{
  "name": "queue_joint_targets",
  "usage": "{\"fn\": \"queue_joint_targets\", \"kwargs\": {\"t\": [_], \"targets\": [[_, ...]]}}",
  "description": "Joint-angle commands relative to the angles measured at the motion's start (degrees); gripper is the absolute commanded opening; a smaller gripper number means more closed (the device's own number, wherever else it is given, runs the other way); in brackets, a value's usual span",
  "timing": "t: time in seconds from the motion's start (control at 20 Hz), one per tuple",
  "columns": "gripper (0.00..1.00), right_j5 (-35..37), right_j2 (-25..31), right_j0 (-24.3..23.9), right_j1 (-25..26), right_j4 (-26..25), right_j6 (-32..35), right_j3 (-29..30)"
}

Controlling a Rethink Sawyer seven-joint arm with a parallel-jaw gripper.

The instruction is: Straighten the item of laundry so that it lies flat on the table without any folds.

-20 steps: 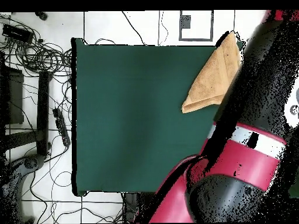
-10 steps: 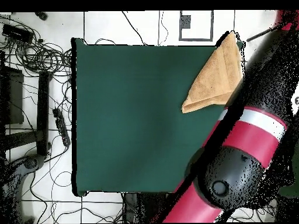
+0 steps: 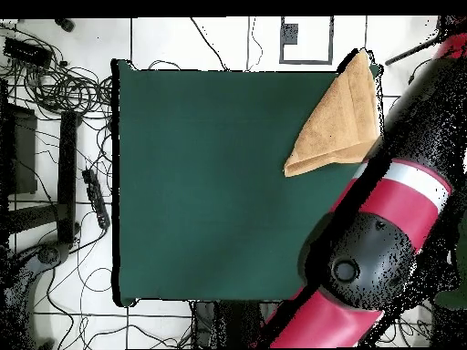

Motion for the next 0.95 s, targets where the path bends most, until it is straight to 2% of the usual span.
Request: {"fn": "queue_joint_targets", "kwargs": {"t": [0.05, 0.3, 0.5, 0.7, 0.85, 0.95], "targets": [[0.00, 8.4, -7.6, 2.1, 1.0, 2.1, -20.9, -3.7], [0.00, 3.2, -3.2, 2.9, 2.1, 2.2, -25.9, -4.9], [0.00, 2.1, 0.1, 3.3, 3.5, 2.3, -27.3, -5.9], [0.00, 1.2, 3.6, 4.0, 5.6, 2.4, -25.0, -6.8], [0.00, 0.1, 2.2, 4.5, 5.3, 2.4, -19.7, -6.5], [0.00, -3.1, 1.2, 4.8, 4.7, 2.3, -18.1, -6.3]]}}
